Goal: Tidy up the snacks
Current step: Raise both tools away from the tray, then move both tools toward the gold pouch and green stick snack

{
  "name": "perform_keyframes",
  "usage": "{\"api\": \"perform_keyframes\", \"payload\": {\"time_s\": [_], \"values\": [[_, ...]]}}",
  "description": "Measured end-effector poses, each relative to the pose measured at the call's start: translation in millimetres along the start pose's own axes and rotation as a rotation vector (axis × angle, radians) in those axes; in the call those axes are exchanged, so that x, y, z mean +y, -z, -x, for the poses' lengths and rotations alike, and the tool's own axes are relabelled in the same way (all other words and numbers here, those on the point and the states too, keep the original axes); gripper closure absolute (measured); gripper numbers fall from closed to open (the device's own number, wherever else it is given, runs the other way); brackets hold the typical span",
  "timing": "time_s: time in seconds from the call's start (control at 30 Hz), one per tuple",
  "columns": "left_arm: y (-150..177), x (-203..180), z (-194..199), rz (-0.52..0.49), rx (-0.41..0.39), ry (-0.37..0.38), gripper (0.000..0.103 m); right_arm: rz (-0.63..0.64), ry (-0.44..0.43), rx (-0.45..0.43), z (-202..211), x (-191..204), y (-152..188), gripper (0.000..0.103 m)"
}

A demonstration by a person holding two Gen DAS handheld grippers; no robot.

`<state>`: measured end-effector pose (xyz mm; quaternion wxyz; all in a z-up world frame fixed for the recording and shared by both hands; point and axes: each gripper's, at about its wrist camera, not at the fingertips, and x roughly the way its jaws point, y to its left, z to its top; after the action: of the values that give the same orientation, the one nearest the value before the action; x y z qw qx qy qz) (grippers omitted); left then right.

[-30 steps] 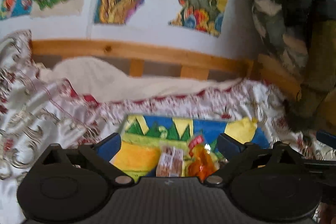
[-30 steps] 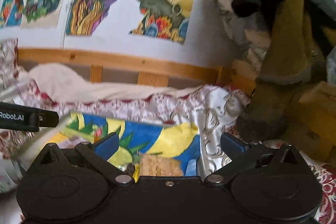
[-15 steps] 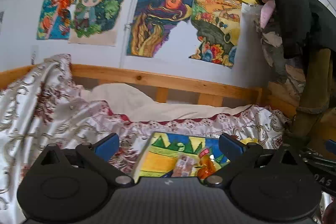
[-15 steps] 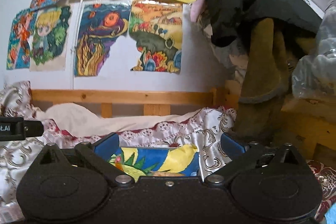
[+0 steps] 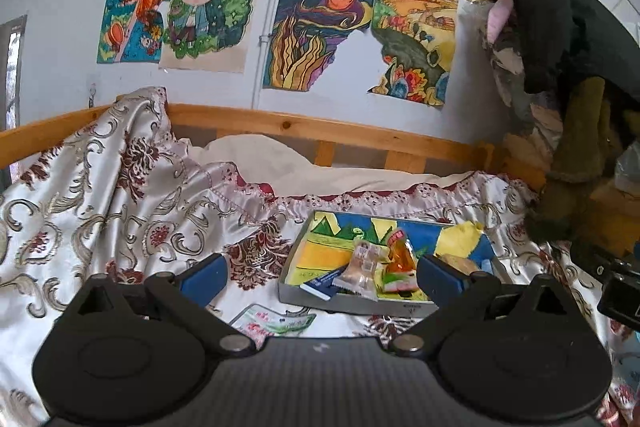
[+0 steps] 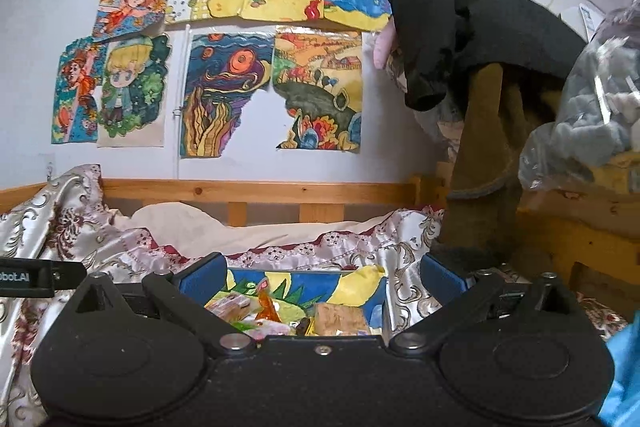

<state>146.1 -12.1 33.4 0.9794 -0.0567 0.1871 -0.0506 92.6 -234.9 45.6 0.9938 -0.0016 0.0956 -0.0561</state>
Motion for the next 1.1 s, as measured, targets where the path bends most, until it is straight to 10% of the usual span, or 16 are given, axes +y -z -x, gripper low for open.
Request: {"api": "perform_keyframes", "payload": {"time_s": [1.1], "values": [[49,5,82,-0.041,0.237,-0.15,0.0,0.015,-0.039,0.366,93,11,44,0.001]]}}
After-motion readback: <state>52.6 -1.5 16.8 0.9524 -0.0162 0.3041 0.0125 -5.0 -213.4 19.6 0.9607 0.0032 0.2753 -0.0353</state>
